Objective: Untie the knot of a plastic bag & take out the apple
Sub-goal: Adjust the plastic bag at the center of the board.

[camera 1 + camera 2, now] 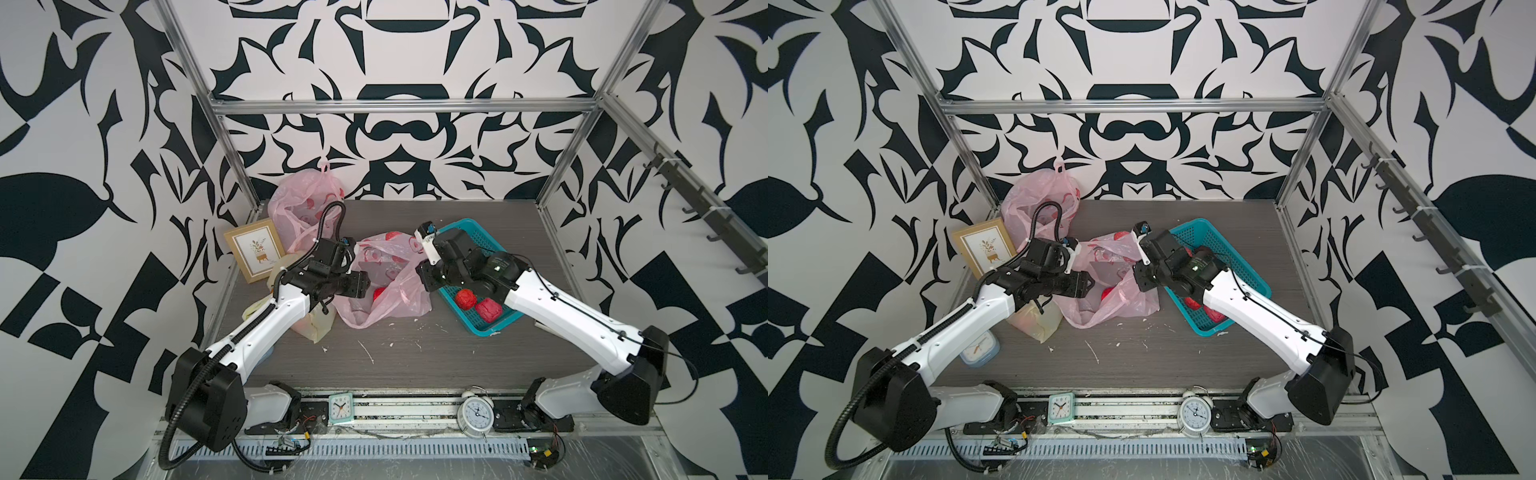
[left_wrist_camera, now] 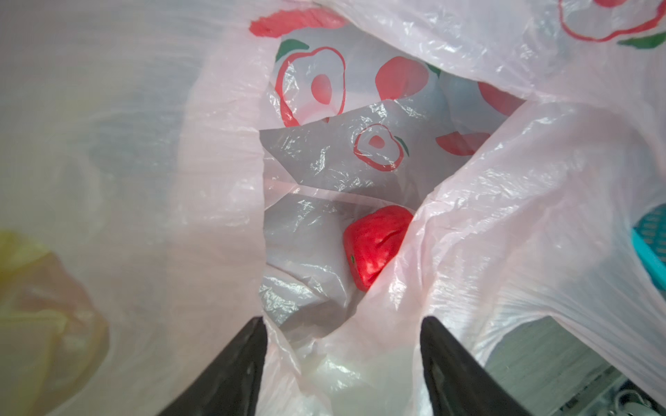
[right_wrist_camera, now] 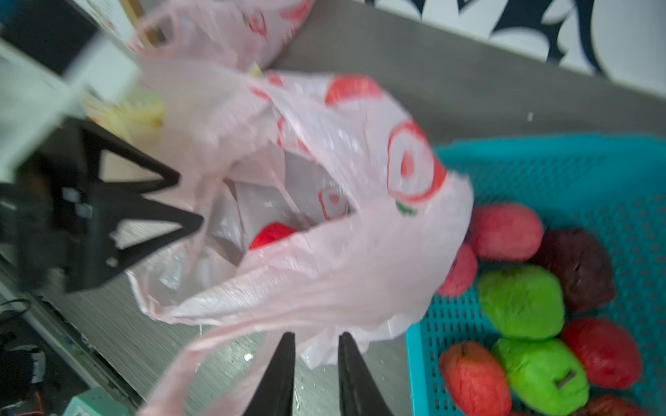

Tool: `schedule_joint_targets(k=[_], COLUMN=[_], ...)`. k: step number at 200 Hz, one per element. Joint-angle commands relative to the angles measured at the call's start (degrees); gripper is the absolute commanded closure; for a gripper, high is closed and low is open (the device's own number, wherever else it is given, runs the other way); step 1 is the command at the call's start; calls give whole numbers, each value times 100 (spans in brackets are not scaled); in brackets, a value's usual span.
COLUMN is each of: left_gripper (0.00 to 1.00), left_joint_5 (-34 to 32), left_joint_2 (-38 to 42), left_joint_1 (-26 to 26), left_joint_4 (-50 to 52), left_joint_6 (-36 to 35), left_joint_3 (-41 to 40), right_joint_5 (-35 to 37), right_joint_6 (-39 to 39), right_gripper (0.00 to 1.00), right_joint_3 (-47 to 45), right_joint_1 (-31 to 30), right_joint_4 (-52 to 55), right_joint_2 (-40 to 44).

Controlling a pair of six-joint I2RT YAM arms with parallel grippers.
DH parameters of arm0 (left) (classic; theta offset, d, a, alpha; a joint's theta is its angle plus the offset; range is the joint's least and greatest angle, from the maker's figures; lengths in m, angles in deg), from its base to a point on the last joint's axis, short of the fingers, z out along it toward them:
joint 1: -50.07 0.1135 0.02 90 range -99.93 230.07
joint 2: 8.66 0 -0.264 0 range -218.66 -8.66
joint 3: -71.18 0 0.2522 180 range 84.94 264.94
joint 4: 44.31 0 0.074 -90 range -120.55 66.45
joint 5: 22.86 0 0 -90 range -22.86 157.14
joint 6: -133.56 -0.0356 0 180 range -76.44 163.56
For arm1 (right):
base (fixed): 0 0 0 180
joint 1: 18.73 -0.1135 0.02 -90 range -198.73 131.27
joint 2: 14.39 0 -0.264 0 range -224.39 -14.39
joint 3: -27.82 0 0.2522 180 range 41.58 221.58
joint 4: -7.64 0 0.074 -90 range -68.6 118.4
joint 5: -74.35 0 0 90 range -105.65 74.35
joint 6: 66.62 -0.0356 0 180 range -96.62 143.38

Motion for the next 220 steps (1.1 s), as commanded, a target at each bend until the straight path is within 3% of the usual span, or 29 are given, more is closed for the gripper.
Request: schedule_joint_targets(k=[1,21,56,117,139,177,220], left_gripper=[32,35,39,40,41,41,42], left_joint_5=[280,386,436,535,563,605,736], left_joint_2=[210,265,243,-17,-233,-348,-565], left_joint_1=[25,20,18,12,2,2,-13], left_joint_4=[-202,-362,-403,-583,-605,-689,-843], left_joint_6=[289,422,449,463,465,463,535], left_joint_3=[-295,-575,-848,-1064,-1095,-1161,-1218], right_joint_5=[-714,-1368,-1479,-589,-416,33,163], right_joint_6=[399,287,237,325,316,329,118], right_gripper=[82,85,86,86,82,61,59], right_joint_3=[750,1126,1570,2125,2130,1636,1106], right_joint_1=[-7,-60,-298,-529,-590,-750,-760], right_joint_4=[266,201,323,355,676,934,933], right_joint_2=[-458,-1115,-2195,-3311,-3411,-3215,-3182])
